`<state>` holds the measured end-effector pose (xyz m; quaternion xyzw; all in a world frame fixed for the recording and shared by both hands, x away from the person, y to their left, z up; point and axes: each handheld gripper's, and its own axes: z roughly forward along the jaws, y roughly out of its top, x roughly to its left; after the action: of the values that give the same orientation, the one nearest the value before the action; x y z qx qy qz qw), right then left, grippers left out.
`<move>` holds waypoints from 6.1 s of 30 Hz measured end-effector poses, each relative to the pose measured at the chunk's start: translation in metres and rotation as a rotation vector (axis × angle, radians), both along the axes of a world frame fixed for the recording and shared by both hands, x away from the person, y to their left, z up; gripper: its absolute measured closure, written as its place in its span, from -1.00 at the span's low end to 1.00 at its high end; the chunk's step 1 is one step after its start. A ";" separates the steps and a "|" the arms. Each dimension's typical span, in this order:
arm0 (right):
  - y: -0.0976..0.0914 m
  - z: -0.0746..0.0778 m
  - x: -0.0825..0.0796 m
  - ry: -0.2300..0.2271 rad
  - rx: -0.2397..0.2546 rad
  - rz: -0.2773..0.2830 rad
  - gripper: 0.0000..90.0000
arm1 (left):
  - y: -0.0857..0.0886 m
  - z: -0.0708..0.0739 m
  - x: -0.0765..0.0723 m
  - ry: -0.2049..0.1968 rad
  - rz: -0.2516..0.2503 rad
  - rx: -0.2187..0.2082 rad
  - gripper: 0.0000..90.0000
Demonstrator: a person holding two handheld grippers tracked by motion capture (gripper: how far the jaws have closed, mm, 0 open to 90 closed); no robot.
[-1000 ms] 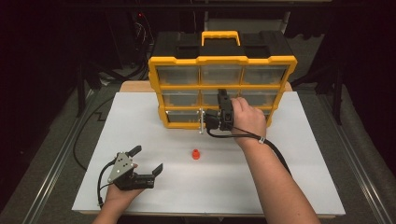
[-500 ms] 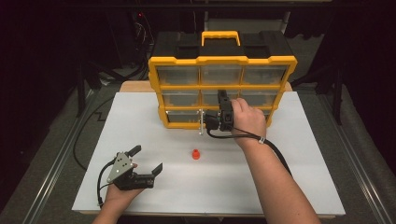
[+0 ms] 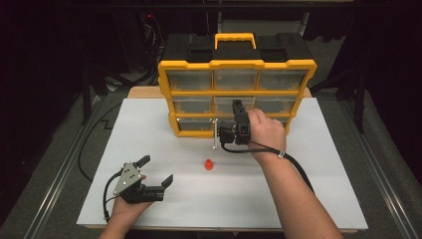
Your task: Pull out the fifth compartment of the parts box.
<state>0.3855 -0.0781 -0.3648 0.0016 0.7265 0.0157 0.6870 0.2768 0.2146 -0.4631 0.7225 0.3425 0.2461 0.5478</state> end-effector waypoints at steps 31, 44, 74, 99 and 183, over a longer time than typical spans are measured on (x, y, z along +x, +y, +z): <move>-0.006 0.006 0.008 0.047 0.020 -0.022 0.72 | 0.000 -0.001 0.002 0.005 -0.003 0.004 -0.99; -0.009 0.006 -0.010 0.053 -0.005 -0.009 0.75 | 0.000 -0.001 0.002 0.006 -0.001 0.001 -0.99; -0.013 0.005 -0.066 0.039 0.010 0.031 0.75 | 0.001 -0.001 0.003 0.020 -0.014 -0.020 -0.99; -0.014 -0.005 -0.080 0.039 0.006 0.046 0.72 | 0.000 -0.002 0.003 0.032 -0.020 -0.021 -0.99; -0.088 -0.110 -0.105 0.282 -0.003 -0.067 -0.27 | 0.004 -0.003 0.003 0.048 -0.001 0.000 -0.99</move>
<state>0.2804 -0.1662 -0.4751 0.0270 0.8155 -0.0088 0.5781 0.2793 0.2187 -0.4661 0.7282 0.3553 0.2284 0.5397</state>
